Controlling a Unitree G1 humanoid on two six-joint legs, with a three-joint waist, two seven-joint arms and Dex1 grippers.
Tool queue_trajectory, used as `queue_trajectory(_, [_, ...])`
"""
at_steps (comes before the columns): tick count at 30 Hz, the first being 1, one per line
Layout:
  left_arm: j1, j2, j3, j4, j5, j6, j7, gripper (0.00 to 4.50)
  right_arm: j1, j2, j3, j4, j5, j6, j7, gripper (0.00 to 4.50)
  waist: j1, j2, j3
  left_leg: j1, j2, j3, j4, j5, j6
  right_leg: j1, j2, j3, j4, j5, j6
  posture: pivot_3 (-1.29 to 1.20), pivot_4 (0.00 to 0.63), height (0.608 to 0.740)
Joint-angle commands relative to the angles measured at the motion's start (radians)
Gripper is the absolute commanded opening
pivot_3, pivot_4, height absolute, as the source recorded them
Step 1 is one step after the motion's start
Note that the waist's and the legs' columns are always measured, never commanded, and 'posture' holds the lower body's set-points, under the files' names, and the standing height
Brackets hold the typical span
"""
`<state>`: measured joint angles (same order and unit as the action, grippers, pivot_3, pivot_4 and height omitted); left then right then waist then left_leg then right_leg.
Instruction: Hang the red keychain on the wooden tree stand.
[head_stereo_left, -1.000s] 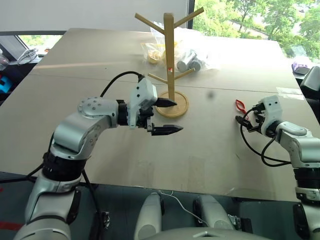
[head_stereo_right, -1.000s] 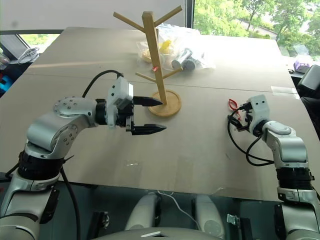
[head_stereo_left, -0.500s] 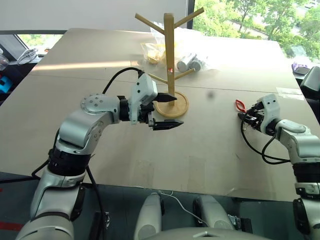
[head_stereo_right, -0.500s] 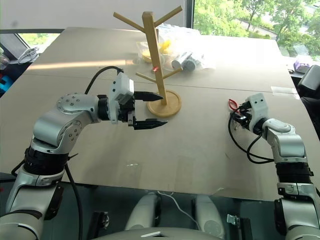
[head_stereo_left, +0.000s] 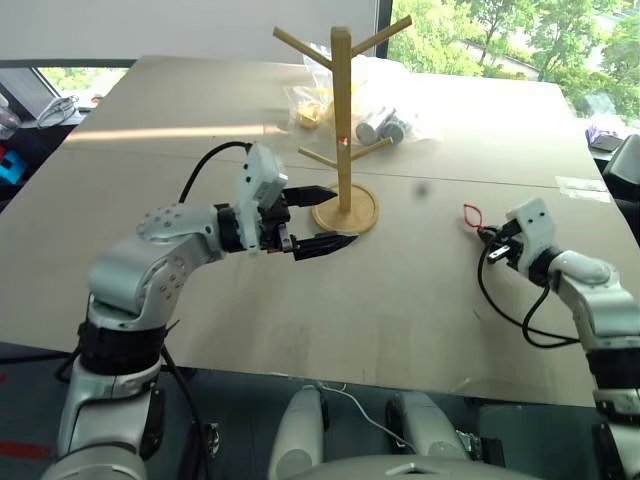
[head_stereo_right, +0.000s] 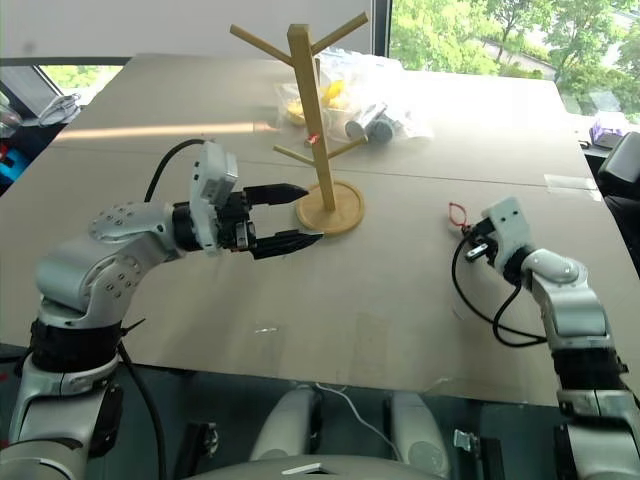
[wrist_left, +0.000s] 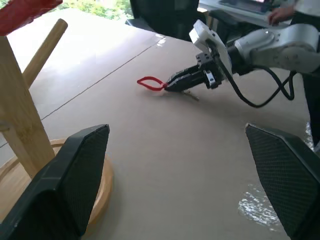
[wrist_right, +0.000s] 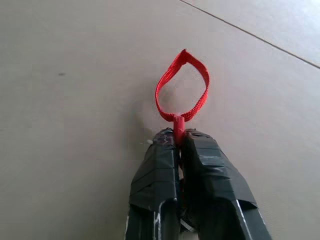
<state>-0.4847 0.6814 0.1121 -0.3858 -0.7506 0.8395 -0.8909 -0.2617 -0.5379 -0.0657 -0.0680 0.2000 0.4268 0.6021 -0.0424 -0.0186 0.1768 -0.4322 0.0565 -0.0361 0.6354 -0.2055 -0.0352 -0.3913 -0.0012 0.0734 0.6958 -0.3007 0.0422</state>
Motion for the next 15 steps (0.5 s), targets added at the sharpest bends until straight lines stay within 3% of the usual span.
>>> queue_trajectory(1, [0.052, -0.017, 0.148, -0.132, -0.19, 0.101, 0.127, 4.5, 0.043, 0.039, 0.017, -0.238, 0.037, -0.106, 0.011, 0.04, -0.003, 0.0, 0.0, 0.0, 0.0, 0.0, 0.0, 0.0, 0.0, 0.0, 0.0, 0.0, 0.0, 0.0, 0.0, 0.0, 0.15, 0.74])
queue_trajectory(7, [0.151, -0.017, 0.319, -0.206, -0.423, 0.158, 0.345, 4.5, 0.009, 0.096, 0.133, -0.304, -0.059, -0.386, 0.025, 0.04, 0.0, 0.0, 0.0, 0.004, 0.0, -0.001, 0.001, 0.0, 0.0, 0.003, 0.0, 0.0, 0.001, 0.0, 0.001, 0.0, 0.15, 0.74])
queue_trajectory(10, [0.177, 0.0, 0.368, -0.223, -0.494, 0.144, 0.428, 4.5, -0.043, 0.11, 0.179, -0.214, -0.125, -0.575, 0.035, 0.04, 0.002, 0.0, 0.0, 0.004, 0.0, -0.001, 0.002, 0.0, 0.0, 0.003, 0.0, -0.001, 0.001, 0.0, 0.0, 0.0, 0.15, 0.74])
queue_trajectory(15, [0.188, 0.041, 0.402, -0.234, -0.594, 0.12, 0.514, 4.5, -0.157, 0.157, 0.199, -0.068, -0.152, -0.71, 0.017, 0.04, 0.005, -0.001, 0.0, 0.003, 0.0, -0.001, 0.002, 0.0, -0.001, 0.004, -0.001, -0.001, 0.0, 0.0, 0.0, 0.0, 0.15, 0.74])
